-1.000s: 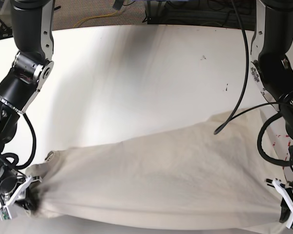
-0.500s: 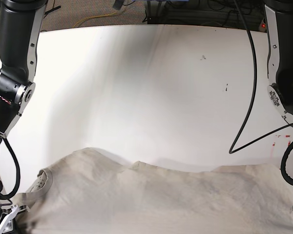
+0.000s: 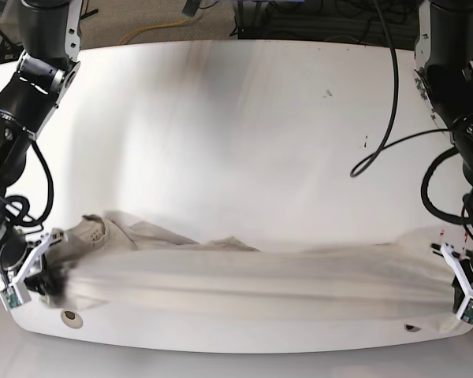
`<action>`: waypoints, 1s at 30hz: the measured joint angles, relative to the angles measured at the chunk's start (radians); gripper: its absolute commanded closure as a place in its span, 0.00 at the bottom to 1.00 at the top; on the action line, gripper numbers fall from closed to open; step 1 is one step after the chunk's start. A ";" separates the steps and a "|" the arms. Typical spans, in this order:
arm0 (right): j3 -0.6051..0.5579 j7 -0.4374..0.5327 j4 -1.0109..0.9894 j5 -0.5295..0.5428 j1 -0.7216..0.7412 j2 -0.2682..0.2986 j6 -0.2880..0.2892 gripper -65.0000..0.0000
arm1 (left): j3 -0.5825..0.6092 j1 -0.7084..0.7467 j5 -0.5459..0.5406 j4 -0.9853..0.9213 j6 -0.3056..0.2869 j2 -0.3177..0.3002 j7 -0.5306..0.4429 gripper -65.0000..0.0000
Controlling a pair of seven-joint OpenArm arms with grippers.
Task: Fold the T-shirt properly
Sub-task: 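Lay the shirt flat, pulling its held edge taut between both grippers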
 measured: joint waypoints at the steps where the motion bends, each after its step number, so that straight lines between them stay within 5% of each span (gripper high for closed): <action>1: 0.022 -0.002 0.018 0.010 -0.040 -0.004 0.004 1.00 | -0.006 0.037 -0.010 0.006 -0.007 0.001 -0.003 1.00; 5: 0.093 -0.009 0.076 0.031 -0.190 -0.044 -0.003 1.00 | -0.041 0.173 -0.018 0.008 -0.069 0.010 -0.012 1.00; 16: 0.219 -0.040 0.129 0.118 -0.499 -0.145 -0.002 1.00 | -0.116 0.493 -0.002 0.006 -0.067 0.060 -0.013 1.00; 30: 0.222 -0.033 0.211 0.121 -0.697 -0.260 -0.006 1.00 | -0.158 0.785 0.016 0.005 -0.062 0.061 -0.012 1.00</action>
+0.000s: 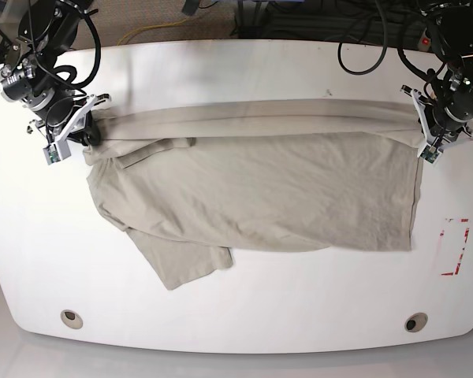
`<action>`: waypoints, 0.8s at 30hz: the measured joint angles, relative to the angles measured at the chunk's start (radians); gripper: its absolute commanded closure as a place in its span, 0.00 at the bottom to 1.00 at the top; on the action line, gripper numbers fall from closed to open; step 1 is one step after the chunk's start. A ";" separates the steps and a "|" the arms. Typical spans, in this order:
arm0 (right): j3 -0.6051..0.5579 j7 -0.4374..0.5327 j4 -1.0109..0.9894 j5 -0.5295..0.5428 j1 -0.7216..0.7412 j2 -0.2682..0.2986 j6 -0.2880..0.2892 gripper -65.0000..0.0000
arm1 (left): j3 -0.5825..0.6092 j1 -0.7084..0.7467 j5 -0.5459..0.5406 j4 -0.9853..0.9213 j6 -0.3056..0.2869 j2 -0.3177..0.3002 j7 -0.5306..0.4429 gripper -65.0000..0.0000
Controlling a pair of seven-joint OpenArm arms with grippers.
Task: Fold the T-shirt properly
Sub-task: 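Lay the shirt flat, pulling its held edge taut between both grippers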
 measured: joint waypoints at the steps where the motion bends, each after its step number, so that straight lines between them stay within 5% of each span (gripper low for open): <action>1: 0.000 -0.002 0.000 -0.002 -0.012 -0.003 0.000 1.00 | -0.007 0.011 -0.004 0.000 0.000 0.001 0.000 1.00; 24: 0.050 0.004 0.000 0.002 -0.203 -0.064 0.000 1.00 | -0.100 0.200 -0.011 -0.015 -0.001 0.015 -0.014 1.00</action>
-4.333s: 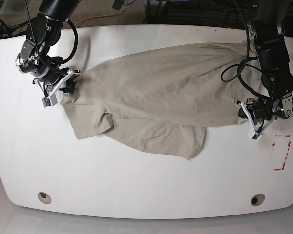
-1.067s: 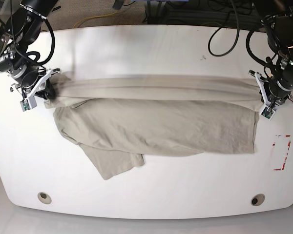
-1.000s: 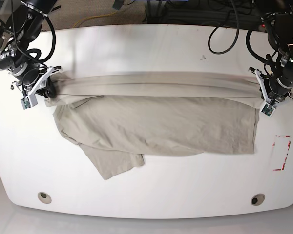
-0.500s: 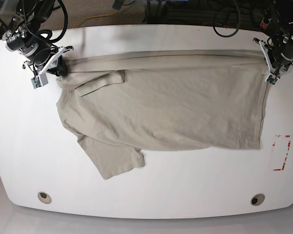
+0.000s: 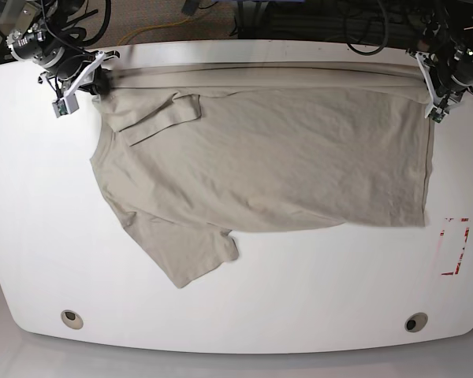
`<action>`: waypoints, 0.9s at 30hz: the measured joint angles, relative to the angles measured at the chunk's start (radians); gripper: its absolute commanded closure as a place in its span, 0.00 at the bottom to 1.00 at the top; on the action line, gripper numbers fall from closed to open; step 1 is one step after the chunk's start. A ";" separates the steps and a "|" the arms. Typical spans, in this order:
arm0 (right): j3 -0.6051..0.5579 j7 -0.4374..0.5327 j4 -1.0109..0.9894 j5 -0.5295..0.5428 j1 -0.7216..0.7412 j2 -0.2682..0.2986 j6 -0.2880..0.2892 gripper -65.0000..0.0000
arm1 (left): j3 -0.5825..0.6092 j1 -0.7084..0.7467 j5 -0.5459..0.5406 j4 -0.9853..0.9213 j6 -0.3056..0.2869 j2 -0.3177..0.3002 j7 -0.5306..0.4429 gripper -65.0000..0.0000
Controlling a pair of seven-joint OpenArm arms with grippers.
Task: Fold the T-shirt properly
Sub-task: 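Lay the shirt flat, pulling its held edge taut between both grippers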
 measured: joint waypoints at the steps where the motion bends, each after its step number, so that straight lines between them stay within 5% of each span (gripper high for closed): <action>1: 0.001 -0.002 0.000 -0.002 -0.008 0.000 0.000 1.00 | -0.002 0.008 -0.001 0.000 0.000 0.000 -0.002 1.00; 27: -0.005 0.011 -0.017 -0.027 0.029 -0.002 0.001 1.00 | -0.061 -0.066 0.001 -0.020 -0.003 0.035 -0.117 0.99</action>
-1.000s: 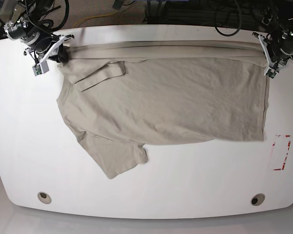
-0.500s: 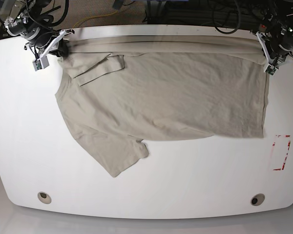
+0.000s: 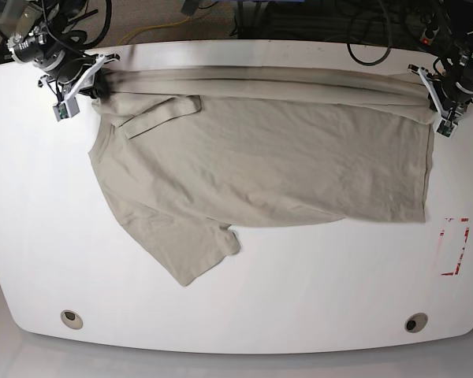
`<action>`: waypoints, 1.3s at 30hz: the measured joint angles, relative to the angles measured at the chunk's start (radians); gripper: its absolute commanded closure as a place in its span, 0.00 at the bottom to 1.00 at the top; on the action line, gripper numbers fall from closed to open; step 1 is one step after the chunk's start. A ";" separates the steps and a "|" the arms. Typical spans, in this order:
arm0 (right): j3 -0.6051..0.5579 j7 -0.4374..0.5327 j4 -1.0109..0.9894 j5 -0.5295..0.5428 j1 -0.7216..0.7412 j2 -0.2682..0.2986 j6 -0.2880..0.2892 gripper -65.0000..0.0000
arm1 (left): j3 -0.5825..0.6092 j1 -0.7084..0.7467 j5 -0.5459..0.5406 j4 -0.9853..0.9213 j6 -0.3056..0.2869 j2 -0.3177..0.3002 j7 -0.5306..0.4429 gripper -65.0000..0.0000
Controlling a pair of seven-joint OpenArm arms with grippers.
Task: Fold the T-shirt properly
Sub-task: 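Lay the shirt flat, pulling its held edge taut between both grippers, then release the shirt edge with both grippers and reposition them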
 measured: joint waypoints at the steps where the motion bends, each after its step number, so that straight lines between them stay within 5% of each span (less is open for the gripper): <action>1: 0.000 -0.001 -0.011 -0.001 0.010 0.000 0.000 1.00 | 0.000 -0.011 0.000 -0.012 -0.001 0.002 0.009 0.99; 5: 0.000 0.000 -0.060 0.000 0.047 0.002 0.000 0.98 | 0.038 -0.079 0.013 -0.069 0.000 -0.009 0.019 0.92; 8: 0.002 -0.002 -0.079 -0.005 0.062 0.003 -0.001 0.79 | 0.074 -0.104 0.006 -0.108 -0.001 -0.033 0.005 0.78; 12: 0.007 -0.002 -0.079 -0.016 0.065 0.007 -0.002 0.40 | 0.097 -0.110 0.030 -0.169 0.001 -0.060 0.038 0.57; 16: 0.027 -0.003 -0.078 -0.012 0.065 0.005 -0.001 0.19 | 0.116 -0.128 0.014 -0.229 0.004 -0.080 0.020 0.49; 23: 0.147 -0.013 -0.067 -0.004 0.062 0.006 -0.003 0.25 | 0.103 -0.178 0.023 -0.237 0.004 -0.103 0.016 0.48; 27: 0.192 -0.028 -0.050 0.104 0.029 0.008 -0.004 0.29 | 0.080 -0.182 0.014 -0.119 0.004 -0.101 0.007 0.48; 31: 0.232 -0.111 -0.055 0.184 0.000 0.004 -0.003 0.31 | 0.067 -0.160 0.020 -0.058 0.004 -0.064 0.056 0.49; 39: 0.218 -0.129 -0.111 0.265 -0.023 -0.001 -0.004 0.40 | 0.068 -0.044 0.023 -0.050 0.004 -0.011 0.066 0.49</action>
